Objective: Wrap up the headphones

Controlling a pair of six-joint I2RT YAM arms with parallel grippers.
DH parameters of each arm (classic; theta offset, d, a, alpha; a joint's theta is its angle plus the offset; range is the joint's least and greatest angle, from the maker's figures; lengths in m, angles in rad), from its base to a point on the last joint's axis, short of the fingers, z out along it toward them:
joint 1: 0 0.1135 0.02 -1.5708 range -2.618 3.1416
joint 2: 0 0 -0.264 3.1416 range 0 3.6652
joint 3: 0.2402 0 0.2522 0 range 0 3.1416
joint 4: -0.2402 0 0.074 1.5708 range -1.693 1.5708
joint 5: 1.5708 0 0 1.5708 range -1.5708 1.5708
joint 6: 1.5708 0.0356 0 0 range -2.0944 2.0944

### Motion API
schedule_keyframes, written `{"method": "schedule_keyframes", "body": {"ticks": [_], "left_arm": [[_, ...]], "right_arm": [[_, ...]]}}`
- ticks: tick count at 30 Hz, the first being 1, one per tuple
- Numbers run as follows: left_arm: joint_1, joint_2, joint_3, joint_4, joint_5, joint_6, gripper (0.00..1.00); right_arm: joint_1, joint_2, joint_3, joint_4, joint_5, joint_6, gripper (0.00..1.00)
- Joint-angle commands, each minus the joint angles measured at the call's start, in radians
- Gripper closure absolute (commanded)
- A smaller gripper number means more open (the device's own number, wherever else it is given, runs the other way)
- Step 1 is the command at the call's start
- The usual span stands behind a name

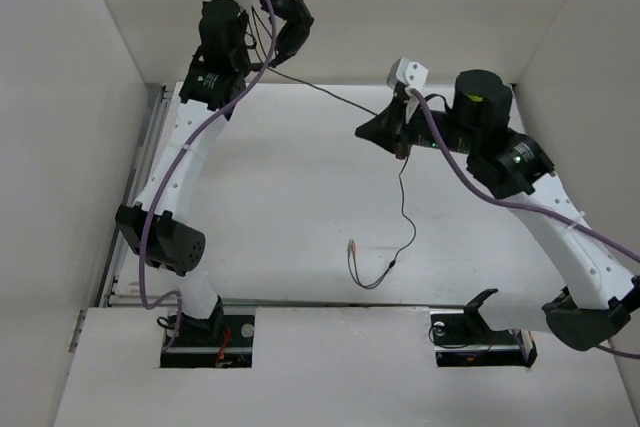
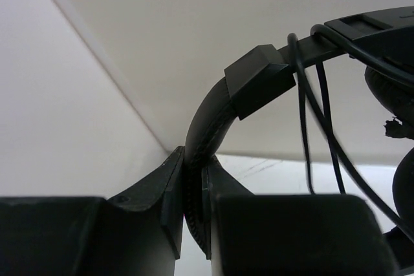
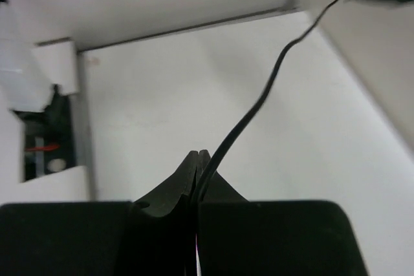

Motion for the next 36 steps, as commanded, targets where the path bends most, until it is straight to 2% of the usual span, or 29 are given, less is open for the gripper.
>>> {"method": "schedule_keyframes", "body": {"ticks": [1,4,7,11,15,20,25,31,36], "left_arm": [[-0.029,0.003,-0.062,0.082,-0.061,0.082,1.0],[-0.072,0.014,-0.135,0.056,-0.054,0.11,1.0],[-0.124,0.007,-0.191,0.036,-0.027,0.126,1.0],[-0.209,-0.038,-0.276,-0.007,0.012,0.142,1.0],[-0.294,-0.117,-0.389,-0.027,0.047,0.139,1.0],[-0.374,-0.232,-0.443,-0.127,0.175,0.088,1.0],[-0.395,-0.305,-0.428,-0.191,0.286,0.039,1.0],[-0.414,-0.372,-0.399,-0.291,0.445,0.004,1.0],[-0.435,-0.366,-0.386,-0.346,0.501,0.001,1.0]], "right_arm": [[0.0,-0.03,0.139,-0.186,0.239,-0.28,0.99],[-0.003,-0.023,0.24,-0.196,0.354,-0.362,1.0],[0.002,-0.01,0.271,-0.153,0.516,-0.48,1.0],[0.005,-0.002,0.223,-0.003,0.742,-0.659,1.0],[0.006,0.003,0.154,0.143,0.822,-0.725,1.0],[-0.044,0.018,0.066,0.291,0.81,-0.729,1.0],[-0.093,0.053,0.035,0.334,0.742,-0.597,1.0],[-0.156,0.105,0.104,0.323,0.637,-0.425,1.0],[-0.13,0.135,0.188,0.314,0.635,-0.431,1.0]]}}
